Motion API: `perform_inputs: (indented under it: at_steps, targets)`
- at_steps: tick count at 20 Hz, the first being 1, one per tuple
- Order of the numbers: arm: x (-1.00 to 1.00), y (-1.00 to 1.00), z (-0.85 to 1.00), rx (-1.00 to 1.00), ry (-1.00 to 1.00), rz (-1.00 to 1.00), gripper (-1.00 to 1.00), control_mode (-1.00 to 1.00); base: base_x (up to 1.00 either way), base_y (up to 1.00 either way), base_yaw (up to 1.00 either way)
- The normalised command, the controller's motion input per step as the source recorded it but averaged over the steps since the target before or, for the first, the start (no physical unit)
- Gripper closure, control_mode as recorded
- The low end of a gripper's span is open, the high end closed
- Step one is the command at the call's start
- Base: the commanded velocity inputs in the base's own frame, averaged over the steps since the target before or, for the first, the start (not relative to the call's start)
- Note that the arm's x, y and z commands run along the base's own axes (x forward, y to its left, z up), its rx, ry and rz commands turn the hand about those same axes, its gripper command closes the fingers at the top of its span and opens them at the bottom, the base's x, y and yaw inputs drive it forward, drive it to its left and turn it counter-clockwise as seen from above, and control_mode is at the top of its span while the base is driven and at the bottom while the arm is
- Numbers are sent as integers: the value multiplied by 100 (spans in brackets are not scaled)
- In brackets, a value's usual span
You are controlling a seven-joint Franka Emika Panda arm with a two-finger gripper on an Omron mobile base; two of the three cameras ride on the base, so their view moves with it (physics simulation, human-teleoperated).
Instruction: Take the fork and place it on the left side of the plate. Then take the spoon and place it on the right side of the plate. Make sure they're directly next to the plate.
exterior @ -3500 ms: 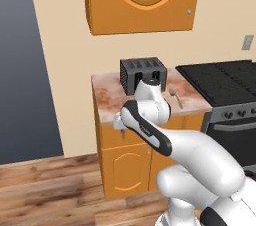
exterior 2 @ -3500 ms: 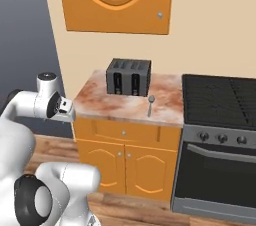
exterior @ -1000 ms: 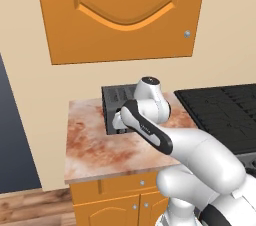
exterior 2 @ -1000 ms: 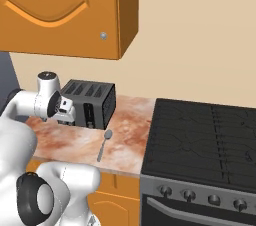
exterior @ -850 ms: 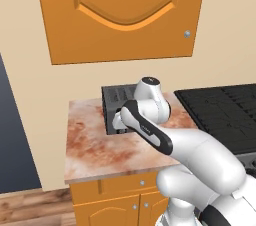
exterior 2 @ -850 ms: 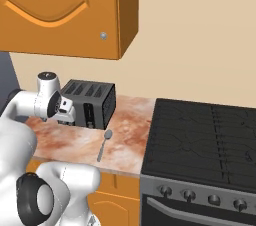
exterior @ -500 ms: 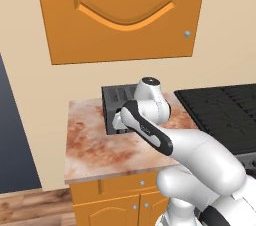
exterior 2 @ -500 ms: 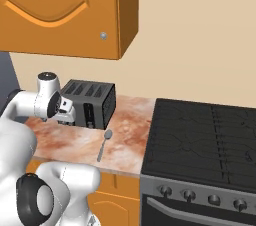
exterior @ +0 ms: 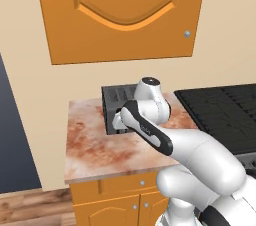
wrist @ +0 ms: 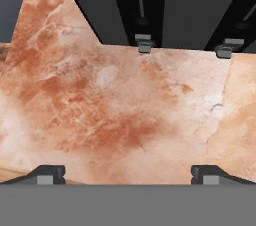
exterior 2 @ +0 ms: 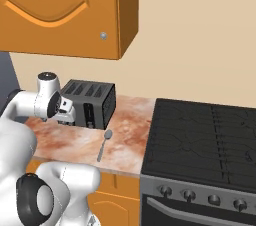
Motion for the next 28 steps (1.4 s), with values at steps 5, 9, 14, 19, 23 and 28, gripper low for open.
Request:
perform_inputs:
  at_steps: [5, 9, 14, 19, 23, 28]
  targets:
    - [3, -45, -3, 0, 0, 1, -100, -100, 0, 0, 0]
    - [-28, -100, 0, 0, 4, 3, -100, -100, 0, 0, 0]
    - [-37, -96, -15, 0, 7, 0, -100, -100, 0, 0, 0]
    - [6, -69, -43, 0, 4, 0, -100, -100, 0, 0, 0]
    - [25, -56, -48, 0, 3, 0, -100, -100, 0, 0, 0]
    - [38, -23, -25, 0, 2, 0, -100, -100, 0, 0, 0]
